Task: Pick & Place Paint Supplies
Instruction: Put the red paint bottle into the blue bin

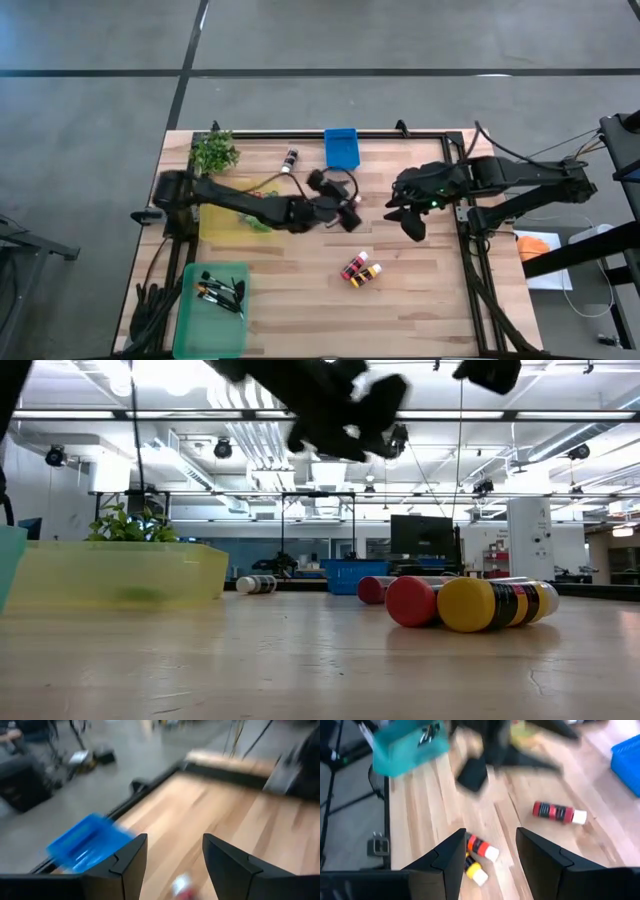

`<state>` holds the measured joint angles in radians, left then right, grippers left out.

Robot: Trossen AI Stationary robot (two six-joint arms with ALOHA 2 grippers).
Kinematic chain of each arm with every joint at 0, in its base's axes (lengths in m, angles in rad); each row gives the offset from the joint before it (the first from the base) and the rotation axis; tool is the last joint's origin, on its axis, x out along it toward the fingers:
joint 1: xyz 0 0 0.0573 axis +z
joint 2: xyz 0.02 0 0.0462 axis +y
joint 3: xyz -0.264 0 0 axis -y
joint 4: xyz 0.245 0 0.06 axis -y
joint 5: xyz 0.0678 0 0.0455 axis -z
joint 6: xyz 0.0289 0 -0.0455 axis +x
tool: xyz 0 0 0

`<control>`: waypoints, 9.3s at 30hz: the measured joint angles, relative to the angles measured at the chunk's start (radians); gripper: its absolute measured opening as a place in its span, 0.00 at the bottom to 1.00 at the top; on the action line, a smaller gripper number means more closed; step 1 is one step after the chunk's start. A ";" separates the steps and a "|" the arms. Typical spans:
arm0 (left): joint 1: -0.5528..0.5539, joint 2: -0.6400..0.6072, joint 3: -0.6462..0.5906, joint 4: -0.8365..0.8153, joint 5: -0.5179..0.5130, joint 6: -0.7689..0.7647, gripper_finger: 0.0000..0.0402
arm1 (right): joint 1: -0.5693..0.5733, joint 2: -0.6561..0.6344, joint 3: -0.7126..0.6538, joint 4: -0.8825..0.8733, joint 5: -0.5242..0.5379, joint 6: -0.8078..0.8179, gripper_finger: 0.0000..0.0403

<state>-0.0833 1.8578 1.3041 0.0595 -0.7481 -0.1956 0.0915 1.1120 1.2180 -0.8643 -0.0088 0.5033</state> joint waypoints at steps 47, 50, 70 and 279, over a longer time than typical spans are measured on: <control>-0.180 -0.404 -0.047 -0.622 0.008 -0.385 0.50 | -0.532 0.678 -0.202 0.446 -0.337 -1.423 0.42; -0.180 -0.404 -0.047 -0.621 0.008 -0.386 0.50 | -0.531 0.696 -0.195 0.451 -0.340 -1.409 0.42; -0.180 -0.404 -0.048 -0.625 0.008 -0.373 0.50 | -0.515 0.693 -0.233 0.450 -0.404 -1.162 0.28; 0.123 -0.376 0.032 0.119 0.911 -0.414 0.55 | -0.015 -0.142 -0.225 0.905 0.138 -0.791 0.28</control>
<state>0.0399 1.4818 1.3361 0.1789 0.1624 -0.6095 0.0769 0.9703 0.9928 0.0405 0.1294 -0.2880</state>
